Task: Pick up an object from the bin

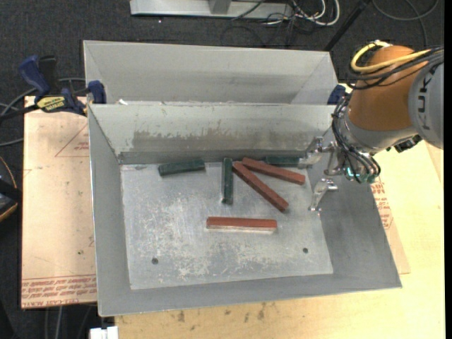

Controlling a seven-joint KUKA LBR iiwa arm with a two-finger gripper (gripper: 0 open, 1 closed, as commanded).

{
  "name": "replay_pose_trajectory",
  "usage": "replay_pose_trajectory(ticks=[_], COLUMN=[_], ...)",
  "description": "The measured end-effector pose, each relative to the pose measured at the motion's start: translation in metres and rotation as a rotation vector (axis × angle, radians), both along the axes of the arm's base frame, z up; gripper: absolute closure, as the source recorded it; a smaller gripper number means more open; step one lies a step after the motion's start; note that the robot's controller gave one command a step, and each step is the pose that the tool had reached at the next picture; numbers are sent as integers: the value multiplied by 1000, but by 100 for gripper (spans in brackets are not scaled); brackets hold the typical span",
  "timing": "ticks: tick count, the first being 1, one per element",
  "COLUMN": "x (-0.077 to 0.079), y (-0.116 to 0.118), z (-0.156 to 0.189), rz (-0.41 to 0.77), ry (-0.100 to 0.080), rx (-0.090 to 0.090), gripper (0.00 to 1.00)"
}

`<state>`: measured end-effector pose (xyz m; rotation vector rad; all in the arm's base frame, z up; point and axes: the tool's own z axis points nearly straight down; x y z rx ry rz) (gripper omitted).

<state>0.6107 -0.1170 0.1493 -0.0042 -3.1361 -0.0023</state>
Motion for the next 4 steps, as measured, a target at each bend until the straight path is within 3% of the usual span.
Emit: replay_pose_trajectory(ticks=[1, 2, 3, 4], x=[2, 48, 48, 33], y=[0, 24, 24, 48], z=[4, -72, -72, 87], rz=[2, -4, -4, 68], ry=[-7, -26, -26, -12], rx=[-1, -3, -3, -1], gripper=[0, 100, 100, 100])
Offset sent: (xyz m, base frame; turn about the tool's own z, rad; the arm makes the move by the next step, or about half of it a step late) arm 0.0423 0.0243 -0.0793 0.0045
